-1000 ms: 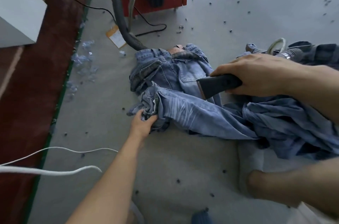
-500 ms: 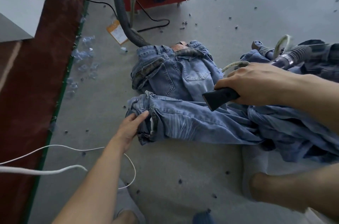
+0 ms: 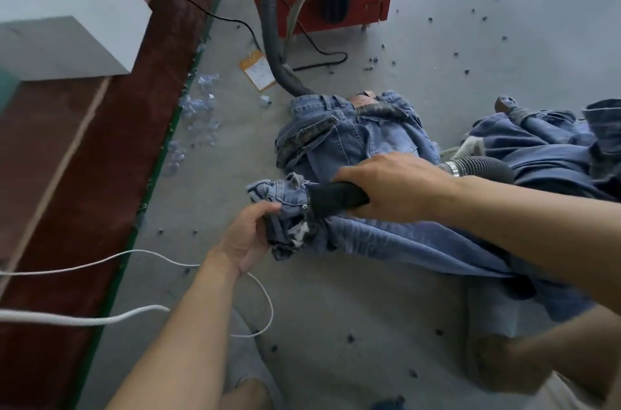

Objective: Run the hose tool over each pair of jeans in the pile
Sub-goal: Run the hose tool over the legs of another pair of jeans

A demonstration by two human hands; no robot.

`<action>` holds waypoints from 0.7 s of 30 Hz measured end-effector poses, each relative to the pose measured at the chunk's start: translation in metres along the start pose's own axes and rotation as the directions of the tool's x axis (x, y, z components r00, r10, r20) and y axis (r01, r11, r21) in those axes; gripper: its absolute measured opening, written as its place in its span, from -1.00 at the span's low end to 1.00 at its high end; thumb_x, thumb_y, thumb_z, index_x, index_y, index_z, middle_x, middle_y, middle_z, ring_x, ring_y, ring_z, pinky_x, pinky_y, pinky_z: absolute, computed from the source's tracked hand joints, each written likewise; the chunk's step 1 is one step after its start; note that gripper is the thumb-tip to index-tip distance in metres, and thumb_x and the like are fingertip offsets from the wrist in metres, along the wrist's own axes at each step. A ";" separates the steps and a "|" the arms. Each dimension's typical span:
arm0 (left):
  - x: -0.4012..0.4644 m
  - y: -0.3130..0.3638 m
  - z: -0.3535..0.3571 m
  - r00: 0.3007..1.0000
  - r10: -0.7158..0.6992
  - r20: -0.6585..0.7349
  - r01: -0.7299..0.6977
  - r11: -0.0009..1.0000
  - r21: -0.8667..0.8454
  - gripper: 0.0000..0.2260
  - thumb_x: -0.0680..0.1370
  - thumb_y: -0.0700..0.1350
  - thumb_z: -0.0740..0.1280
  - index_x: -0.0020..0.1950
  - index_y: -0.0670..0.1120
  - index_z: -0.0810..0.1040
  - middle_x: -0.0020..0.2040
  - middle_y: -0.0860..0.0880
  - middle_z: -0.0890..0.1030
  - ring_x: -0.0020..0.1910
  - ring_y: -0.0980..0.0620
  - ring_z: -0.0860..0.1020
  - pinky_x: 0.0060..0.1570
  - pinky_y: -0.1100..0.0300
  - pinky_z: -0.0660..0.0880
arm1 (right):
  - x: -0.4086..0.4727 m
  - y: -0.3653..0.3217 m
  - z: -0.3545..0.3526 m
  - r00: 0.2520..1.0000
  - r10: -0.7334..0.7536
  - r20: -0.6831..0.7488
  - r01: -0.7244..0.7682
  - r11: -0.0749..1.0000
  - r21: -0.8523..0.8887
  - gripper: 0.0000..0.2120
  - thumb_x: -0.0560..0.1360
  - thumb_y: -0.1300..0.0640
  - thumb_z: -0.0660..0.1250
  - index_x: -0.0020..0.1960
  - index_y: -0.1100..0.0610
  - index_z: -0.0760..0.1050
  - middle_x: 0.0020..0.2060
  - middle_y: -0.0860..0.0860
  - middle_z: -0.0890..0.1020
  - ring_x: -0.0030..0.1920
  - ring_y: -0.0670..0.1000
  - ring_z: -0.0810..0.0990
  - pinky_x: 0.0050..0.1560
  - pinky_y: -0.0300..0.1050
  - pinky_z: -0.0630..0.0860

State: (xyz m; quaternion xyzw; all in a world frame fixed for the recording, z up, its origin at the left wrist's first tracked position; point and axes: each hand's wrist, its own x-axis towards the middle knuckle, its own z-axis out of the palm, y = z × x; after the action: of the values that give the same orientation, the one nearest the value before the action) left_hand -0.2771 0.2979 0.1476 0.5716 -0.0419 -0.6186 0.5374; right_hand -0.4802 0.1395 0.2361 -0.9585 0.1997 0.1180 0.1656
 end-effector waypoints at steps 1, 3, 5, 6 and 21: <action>-0.007 0.007 -0.001 1.000 0.003 0.023 -0.002 1.000 -0.025 -0.62 0.61 -0.17 0.20 0.36 -0.30 0.55 0.27 -0.29 0.62 0.25 -0.28 0.60 0.28 -0.11 0.54 | -0.001 0.000 -0.012 0.998 0.035 -0.056 -0.031 0.997 0.067 -0.67 0.52 -0.23 0.36 0.24 -0.21 0.43 -0.07 -0.11 0.66 -0.13 0.04 0.63 -0.11 0.04 0.61; -0.022 0.024 -0.001 0.998 0.014 0.062 -0.011 0.999 -0.039 -0.55 0.65 -0.08 0.15 0.47 -0.27 0.47 0.35 -0.29 0.58 0.34 -0.30 0.55 0.32 -0.16 0.53 | -0.007 0.004 -0.036 0.982 0.105 -0.160 -0.079 0.984 0.159 -0.66 0.48 -0.22 0.40 0.21 -0.21 0.45 -0.07 -0.09 0.64 -0.10 0.06 0.59 -0.07 0.05 0.57; -0.038 0.039 0.002 0.995 0.007 0.098 -0.007 1.000 0.002 -0.53 0.67 -0.03 0.12 0.48 -0.27 0.47 0.35 -0.27 0.59 0.32 -0.25 0.58 0.22 -0.08 0.60 | -0.021 0.014 -0.057 0.966 0.164 -0.202 -0.130 0.977 0.170 -0.66 0.45 -0.19 0.44 0.18 -0.18 0.49 -0.07 -0.07 0.61 -0.09 0.09 0.56 -0.05 0.04 0.52; -0.046 0.046 0.005 0.992 -0.005 0.128 0.001 1.000 0.029 -0.53 0.68 -0.01 0.11 0.46 -0.26 0.49 0.35 -0.27 0.59 0.32 -0.24 0.59 0.21 -0.06 0.61 | -0.030 0.018 -0.065 0.964 0.191 -0.183 -0.161 0.973 0.165 -0.66 0.45 -0.18 0.45 0.18 -0.17 0.50 -0.08 -0.07 0.62 -0.09 0.09 0.57 -0.04 0.04 0.53; -0.099 0.059 0.026 0.972 -0.063 0.227 0.031 0.989 0.142 -0.47 0.67 0.12 0.08 0.44 -0.19 0.54 0.37 -0.25 0.58 0.36 -0.24 0.56 0.28 -0.14 0.54 | -0.071 0.007 -0.056 0.984 0.092 -0.155 -0.071 0.988 0.135 -0.72 0.44 -0.10 0.51 0.09 -0.21 0.51 -0.24 -0.25 0.57 -0.22 -0.11 0.54 -0.26 -0.25 0.37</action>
State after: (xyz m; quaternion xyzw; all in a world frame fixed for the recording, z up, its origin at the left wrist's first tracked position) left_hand -0.2832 0.3289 0.2619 0.5321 -0.1331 -0.6891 0.4736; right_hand -0.5375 0.1369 0.3066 -0.9431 0.2589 0.0339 0.2056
